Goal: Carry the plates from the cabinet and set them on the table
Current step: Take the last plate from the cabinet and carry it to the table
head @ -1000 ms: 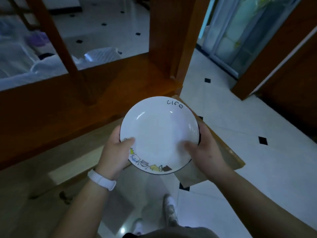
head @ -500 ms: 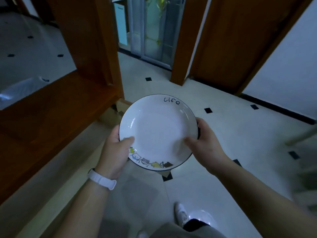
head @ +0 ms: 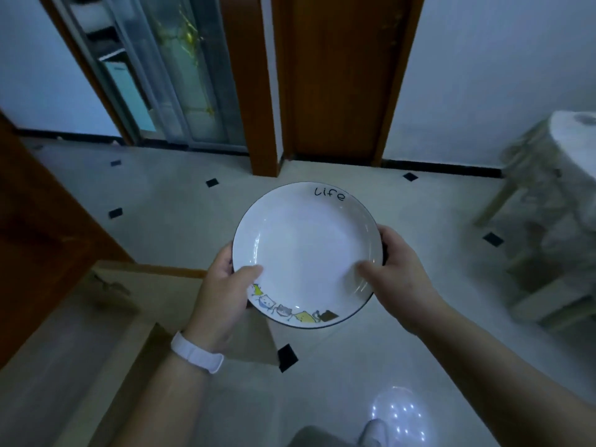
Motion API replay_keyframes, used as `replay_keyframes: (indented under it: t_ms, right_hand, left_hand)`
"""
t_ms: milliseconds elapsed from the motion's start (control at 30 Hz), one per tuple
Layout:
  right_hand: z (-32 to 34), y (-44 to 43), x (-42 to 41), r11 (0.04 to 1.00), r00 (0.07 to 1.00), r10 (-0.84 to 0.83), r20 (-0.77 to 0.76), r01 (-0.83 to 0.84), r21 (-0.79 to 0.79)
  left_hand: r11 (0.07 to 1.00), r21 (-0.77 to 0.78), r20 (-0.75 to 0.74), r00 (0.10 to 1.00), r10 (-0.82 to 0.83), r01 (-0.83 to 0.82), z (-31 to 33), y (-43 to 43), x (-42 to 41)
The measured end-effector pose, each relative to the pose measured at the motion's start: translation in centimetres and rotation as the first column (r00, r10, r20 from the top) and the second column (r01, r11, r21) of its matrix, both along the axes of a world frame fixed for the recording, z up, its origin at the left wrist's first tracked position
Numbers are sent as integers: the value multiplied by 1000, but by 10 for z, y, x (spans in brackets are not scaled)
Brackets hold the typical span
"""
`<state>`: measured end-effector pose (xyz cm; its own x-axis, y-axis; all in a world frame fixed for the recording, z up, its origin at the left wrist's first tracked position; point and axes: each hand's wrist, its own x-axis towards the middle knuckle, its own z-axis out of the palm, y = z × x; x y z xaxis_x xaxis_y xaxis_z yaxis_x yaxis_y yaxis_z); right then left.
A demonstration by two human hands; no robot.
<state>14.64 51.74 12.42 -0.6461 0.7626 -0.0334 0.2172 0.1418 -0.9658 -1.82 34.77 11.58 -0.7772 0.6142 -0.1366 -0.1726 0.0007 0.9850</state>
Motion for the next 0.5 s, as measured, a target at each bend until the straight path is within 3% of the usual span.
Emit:
replay_keyframes:
  t_ms: [500]
  right_hand:
    - [-6, 212, 163, 928, 928, -365, -74, 356, -110]
  left_hand:
    - [935, 27, 32, 935, -354, 353, 6, 277, 116]
